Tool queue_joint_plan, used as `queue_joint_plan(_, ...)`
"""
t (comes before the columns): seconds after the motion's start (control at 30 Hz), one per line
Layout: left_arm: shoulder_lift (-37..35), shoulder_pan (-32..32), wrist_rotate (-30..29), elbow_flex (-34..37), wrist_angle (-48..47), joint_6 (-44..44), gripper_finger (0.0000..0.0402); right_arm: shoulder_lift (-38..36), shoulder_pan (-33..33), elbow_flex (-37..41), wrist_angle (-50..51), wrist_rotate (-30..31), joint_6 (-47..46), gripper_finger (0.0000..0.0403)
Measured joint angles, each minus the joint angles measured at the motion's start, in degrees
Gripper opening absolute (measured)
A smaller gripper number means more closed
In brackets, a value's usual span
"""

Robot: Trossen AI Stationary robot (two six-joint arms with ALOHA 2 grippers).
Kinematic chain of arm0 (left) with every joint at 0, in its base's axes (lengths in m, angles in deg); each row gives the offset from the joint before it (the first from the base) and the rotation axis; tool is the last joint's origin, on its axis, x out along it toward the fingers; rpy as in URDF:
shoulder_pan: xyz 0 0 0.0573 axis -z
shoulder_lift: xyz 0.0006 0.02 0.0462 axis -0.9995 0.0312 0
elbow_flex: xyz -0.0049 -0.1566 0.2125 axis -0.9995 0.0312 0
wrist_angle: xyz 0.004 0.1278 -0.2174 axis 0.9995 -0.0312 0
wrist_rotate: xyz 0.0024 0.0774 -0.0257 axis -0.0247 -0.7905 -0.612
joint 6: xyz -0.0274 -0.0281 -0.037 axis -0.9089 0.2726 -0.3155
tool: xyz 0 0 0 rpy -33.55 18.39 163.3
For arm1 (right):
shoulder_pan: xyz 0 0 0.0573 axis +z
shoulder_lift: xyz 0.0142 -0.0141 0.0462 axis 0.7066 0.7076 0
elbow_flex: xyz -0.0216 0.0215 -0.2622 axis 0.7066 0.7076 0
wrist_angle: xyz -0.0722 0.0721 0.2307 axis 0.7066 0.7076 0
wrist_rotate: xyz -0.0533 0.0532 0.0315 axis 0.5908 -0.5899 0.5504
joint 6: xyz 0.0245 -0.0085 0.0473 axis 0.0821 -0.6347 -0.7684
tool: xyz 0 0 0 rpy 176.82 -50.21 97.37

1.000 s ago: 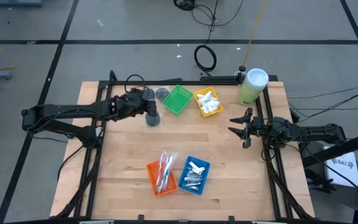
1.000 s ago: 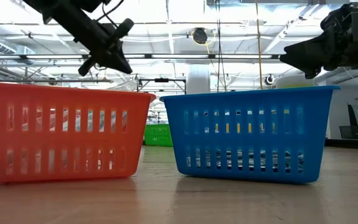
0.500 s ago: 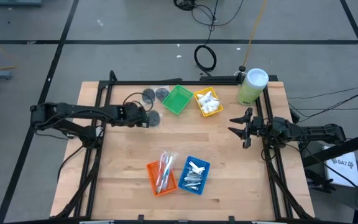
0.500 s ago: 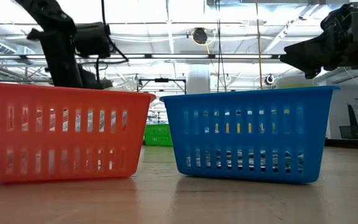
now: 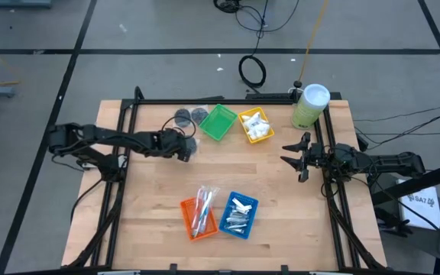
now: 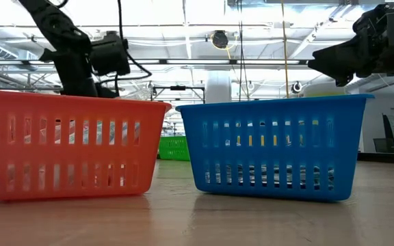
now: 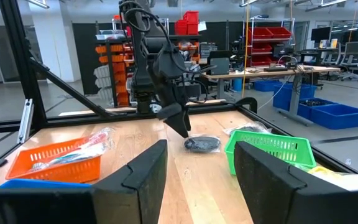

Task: Pick & Place Travel size toiletries
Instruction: Put the black hairbrush into the green bin

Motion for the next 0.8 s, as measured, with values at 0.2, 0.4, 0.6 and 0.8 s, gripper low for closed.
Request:
queue_joint_plan(0.2,3.84,-0.96,0.00,-0.04,0.19,-1.43,0.0281,-0.02,0.00,0.00,-0.02,0.00,0.00,0.0176)
queue_joint_plan(0.4,7.20,-1.31,-1.46,-0.31,0.84,-1.73,0.0246,0.00,0.02,0.01,-0.01,0.00,0.00,0.0175)
queue_joint_plan(0.6,7.14,-1.33,-2.51,-0.16,1.35,-1.27,0.0176,-0.02,0.01,0.02,-0.01,0.00,0.00,0.0177)
queue_joint_plan(0.8,7.16,-1.33,-2.18,-0.13,1.52,0.78,0.0053,-0.01,0.00,0.02,0.00,0.00,0.00,0.0175)
